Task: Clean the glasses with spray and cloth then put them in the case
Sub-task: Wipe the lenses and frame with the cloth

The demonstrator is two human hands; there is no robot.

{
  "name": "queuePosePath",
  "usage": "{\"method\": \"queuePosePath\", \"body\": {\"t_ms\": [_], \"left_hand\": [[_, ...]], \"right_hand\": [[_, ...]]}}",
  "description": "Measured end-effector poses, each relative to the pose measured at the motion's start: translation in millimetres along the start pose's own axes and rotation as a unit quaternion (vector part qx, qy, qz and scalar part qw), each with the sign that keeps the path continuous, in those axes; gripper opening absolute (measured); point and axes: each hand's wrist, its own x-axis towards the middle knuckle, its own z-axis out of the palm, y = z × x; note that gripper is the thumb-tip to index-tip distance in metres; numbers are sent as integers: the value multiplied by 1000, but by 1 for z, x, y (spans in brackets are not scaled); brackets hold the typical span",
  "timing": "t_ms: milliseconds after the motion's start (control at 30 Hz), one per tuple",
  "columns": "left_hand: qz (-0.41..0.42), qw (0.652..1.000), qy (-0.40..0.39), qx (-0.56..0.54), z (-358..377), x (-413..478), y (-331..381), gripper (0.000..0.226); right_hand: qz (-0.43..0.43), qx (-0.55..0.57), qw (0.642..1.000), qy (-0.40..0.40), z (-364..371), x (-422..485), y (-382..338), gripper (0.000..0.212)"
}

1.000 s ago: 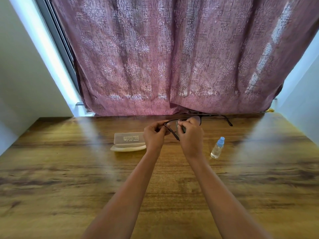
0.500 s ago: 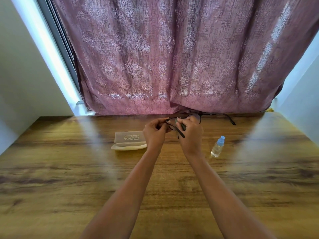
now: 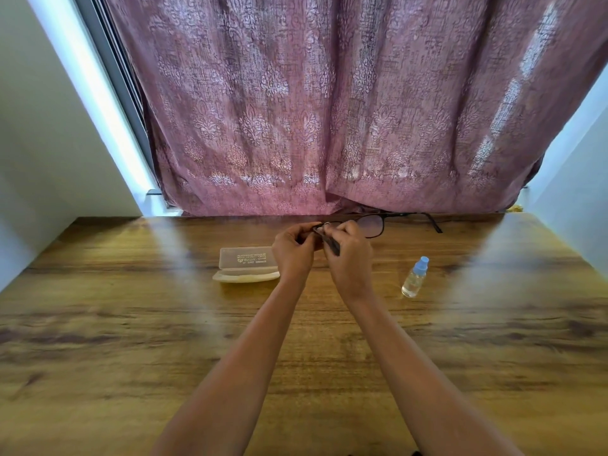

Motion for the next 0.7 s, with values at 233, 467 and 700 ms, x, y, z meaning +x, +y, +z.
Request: {"method": "queuePosePath", "body": {"t_ms": [233,467,700], "left_hand": [[0,1000,-9,-14,-2,0,0,12],[-12,1000,2,-14,-6,5,-3,8],[18,1000,23,12,-8,8,2,9]], "right_hand": [[37,-23,998,45,-8,6,12,20],[-16,3,1000,-15,5,-8,0,15],[42,-35,998,22,-5,4,10,20]]}}
